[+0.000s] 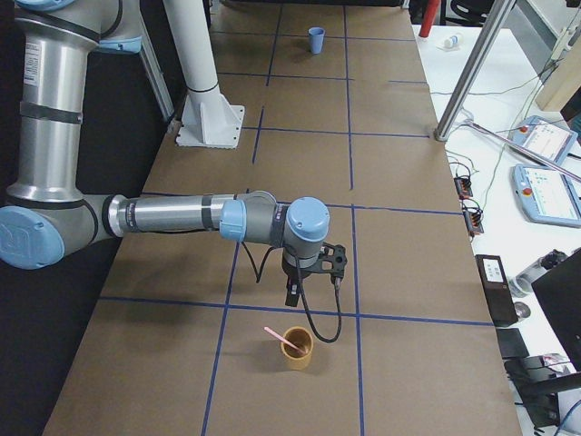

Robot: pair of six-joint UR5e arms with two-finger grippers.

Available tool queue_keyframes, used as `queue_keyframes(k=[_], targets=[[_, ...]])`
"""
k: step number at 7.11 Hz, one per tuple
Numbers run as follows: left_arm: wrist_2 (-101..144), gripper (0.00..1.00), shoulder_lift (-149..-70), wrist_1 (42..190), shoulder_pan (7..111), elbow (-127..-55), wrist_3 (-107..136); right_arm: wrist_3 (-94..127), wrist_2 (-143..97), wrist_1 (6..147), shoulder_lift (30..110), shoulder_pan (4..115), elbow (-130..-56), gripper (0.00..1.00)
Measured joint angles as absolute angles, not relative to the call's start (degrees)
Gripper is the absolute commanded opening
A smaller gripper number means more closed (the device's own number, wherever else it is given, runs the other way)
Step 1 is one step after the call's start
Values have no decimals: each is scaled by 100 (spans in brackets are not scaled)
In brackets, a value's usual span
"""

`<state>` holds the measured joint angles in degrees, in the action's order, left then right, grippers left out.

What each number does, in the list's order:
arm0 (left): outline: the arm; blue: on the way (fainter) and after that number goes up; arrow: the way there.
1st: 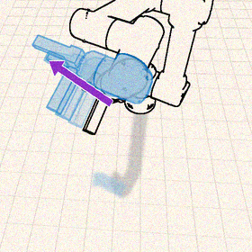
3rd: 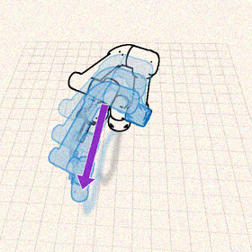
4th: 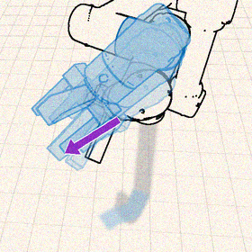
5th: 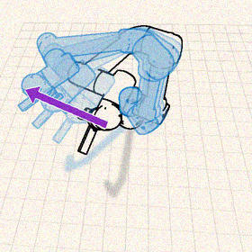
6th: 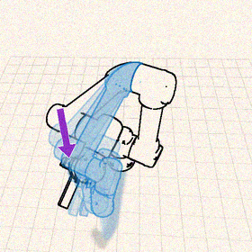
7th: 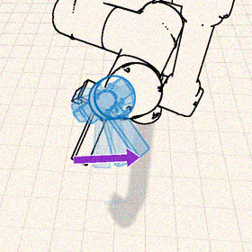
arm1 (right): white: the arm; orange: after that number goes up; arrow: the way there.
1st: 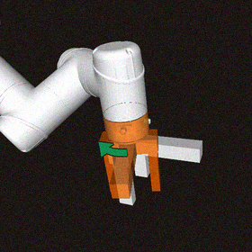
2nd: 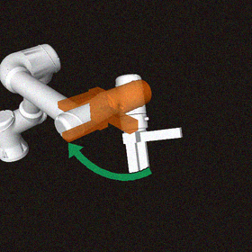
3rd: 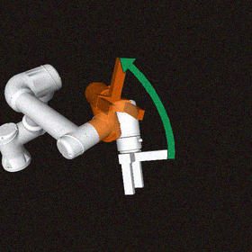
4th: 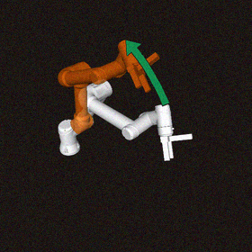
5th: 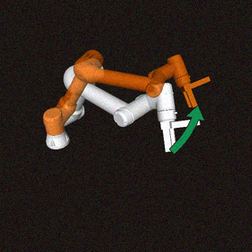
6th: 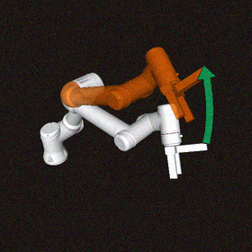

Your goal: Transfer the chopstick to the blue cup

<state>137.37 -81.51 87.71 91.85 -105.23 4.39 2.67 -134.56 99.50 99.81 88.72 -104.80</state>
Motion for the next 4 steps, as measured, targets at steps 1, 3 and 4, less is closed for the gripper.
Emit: queue_keyframes(k=[1,3,4], targets=[[13733,100,-8138,8800,9176,-10539,442,265,-13456,9936,9982,8874,-10483,100],[13733,100,-8076,8865,9125,-10585,438,258,-13442,9751,9982,8876,-10456,100],[13736,100,-8039,8882,9113,-10599,436,254,-13435,9672,9983,8877,-10438,100]])
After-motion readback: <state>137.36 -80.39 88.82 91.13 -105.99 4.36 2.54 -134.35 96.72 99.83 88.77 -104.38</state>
